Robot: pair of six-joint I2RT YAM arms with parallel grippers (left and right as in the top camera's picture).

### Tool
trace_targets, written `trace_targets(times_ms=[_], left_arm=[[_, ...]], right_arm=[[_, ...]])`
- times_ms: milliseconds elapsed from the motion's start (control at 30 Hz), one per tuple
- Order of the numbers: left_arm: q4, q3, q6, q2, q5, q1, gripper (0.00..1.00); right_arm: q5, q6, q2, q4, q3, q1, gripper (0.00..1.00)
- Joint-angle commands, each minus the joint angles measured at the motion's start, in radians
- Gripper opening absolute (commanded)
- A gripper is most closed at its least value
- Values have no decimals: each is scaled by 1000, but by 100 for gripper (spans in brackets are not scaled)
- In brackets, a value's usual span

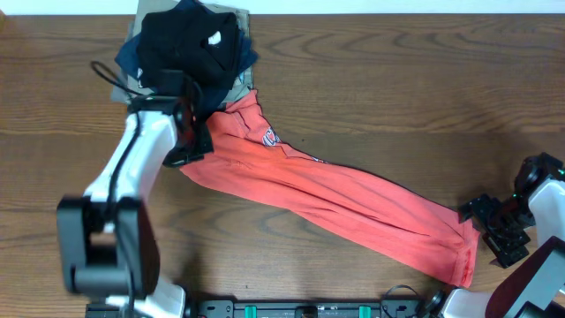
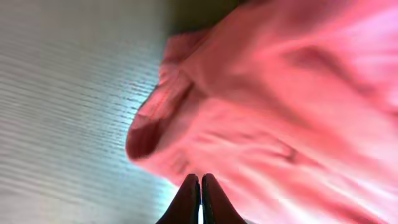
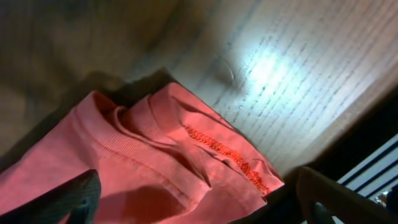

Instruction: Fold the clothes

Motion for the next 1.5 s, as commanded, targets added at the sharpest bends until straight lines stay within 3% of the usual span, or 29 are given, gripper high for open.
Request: trace_targets(times_ms=[0,100,167,200,267,300,367,500,933,1267,1367,1467], left_arm=[[3,13,0,-79,104,-12,6],[17,13,2,-92,157,-57,6],[27,13,2,-75,161,-98,6],[30,13,2,-66,161,-119,6],[40,12,2,-42,161,-168,6],[48,12,2,-27,161,-194,6],[70,12,2,4,161,-237,6],[106,12,-23,71,160,-286,6],[207,12,-27,261,157,-272,7],[134,11,-206,313,-26,-126,6],[95,11,-213,313,-47,-57,6],[66,11,-231,313,-51,7,6]], right_arm=[[-80,-57,-12,-2,14,-5,99],[-169,-117,-12,3,14,7,98],[-206,-158,-12,7,13,14,88],[-211,-165,-12,10,13,18,74],[-211,-166,-12,10,11,30,33],[-211,-166,-12,10,8,39,17],[-212,-166,-12,11,0,56,1],[-247,-166,-12,37,-31,95,1],[-323,-105,-12,164,-117,253,1],[-322,-18,-10,308,-207,303,7],[-322,-19,-10,344,-207,303,13],[-322,-23,-10,370,-203,303,31]])
